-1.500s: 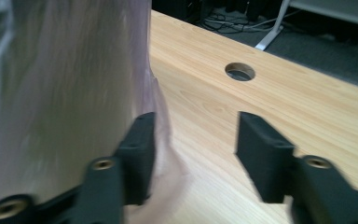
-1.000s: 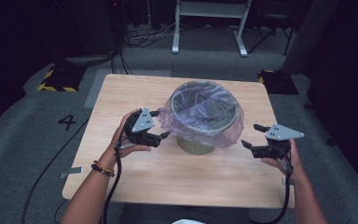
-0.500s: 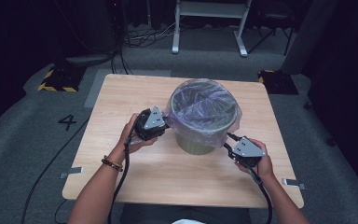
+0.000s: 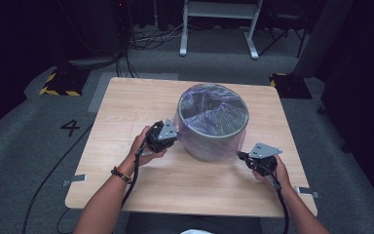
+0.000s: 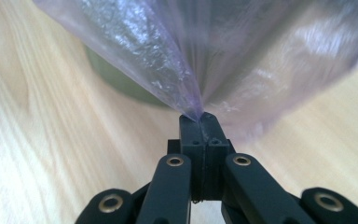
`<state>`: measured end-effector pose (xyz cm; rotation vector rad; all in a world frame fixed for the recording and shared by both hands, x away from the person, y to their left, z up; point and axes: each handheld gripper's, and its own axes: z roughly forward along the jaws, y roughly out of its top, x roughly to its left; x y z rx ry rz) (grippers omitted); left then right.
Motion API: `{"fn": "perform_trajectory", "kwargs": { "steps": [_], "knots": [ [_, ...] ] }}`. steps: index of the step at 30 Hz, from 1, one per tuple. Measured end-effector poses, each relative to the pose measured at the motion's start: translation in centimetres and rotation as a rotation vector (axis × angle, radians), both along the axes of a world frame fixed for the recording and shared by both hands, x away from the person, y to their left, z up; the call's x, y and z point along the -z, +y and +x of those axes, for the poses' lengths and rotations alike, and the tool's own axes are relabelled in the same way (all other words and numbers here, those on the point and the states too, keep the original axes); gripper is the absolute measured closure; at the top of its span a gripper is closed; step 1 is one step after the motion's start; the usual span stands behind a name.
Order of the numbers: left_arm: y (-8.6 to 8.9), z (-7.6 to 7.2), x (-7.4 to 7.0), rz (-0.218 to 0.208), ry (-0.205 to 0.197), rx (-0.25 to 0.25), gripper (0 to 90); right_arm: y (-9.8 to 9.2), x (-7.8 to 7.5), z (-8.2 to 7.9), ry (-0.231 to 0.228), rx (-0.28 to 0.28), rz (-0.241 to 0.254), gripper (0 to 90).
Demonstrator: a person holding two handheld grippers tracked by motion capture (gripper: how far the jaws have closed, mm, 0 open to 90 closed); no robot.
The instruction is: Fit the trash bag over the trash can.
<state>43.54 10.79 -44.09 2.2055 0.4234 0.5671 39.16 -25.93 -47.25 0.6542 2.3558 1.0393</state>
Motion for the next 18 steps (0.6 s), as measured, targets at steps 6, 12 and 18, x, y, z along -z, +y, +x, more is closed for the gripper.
{"fn": "perform_trajectory", "kwargs": {
  "steps": [6, 12, 18],
  "knots": [
    [-0.3, 0.3, 0.9, -0.008, 0.031, -0.011, 88.8, -0.7, 0.9, 0.8, 0.098, 0.043, -0.014, 90.0],
    [-0.3, 0.3, 1.9, 0.029, 0.055, -0.018, 87.7, -1.5, 1.8, 2.1, 0.113, 0.099, -0.02, 90.0],
    [0.3, 0.3, 2.5, 0.026, 0.064, -0.061, 80.1, -2.7, 2.4, 3.3, 0.118, 0.188, 0.038, 90.0]
  ]
}}
